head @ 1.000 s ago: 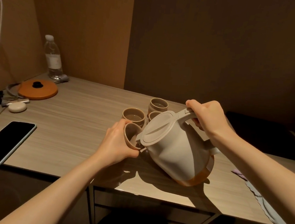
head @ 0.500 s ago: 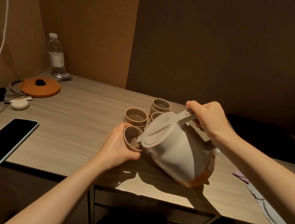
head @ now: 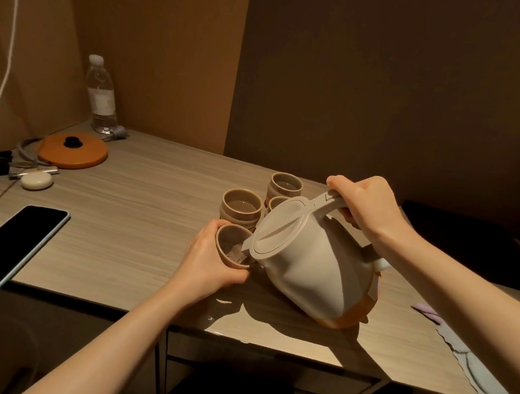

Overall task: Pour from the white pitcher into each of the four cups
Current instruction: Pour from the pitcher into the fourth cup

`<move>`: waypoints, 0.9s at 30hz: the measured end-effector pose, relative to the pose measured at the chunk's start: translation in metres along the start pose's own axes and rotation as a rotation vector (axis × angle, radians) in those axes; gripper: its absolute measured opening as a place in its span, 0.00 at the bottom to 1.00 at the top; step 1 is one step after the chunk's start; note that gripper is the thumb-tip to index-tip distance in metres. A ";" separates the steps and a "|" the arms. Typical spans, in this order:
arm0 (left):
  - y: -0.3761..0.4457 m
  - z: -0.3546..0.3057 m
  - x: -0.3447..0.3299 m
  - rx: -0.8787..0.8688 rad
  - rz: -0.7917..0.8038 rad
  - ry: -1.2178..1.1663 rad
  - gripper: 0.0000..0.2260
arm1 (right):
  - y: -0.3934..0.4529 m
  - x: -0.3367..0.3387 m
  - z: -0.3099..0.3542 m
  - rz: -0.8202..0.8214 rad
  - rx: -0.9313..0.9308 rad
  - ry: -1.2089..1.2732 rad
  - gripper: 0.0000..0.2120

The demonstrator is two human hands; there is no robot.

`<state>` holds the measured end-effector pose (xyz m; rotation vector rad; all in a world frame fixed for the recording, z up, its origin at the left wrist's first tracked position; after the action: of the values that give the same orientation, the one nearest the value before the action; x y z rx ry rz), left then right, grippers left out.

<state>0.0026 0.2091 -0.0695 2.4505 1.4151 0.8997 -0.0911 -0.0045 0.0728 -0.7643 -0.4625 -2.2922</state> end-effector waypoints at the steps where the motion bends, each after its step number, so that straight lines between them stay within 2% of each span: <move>1: 0.000 0.000 0.000 0.002 0.000 -0.002 0.35 | 0.001 0.000 0.000 0.000 0.000 0.004 0.24; 21: -0.003 0.002 -0.002 0.005 -0.024 -0.049 0.34 | 0.001 -0.002 0.005 0.037 0.002 -0.025 0.24; 27: -0.003 0.001 -0.002 0.002 -0.027 -0.043 0.34 | -0.002 0.000 0.007 0.021 0.015 -0.057 0.28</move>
<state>0.0003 0.2094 -0.0723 2.4310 1.4318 0.8346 -0.0896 0.0001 0.0778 -0.8257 -0.4947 -2.2496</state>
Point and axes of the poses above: each hand's wrist, its own y-axis towards the middle knuckle, its own x-axis out of the back of the hand, z = x × y, the point moved 4 cm from there along y, towards the middle knuckle, and after that the axes turned 14 degrees about -x, right-handed, at the moved point
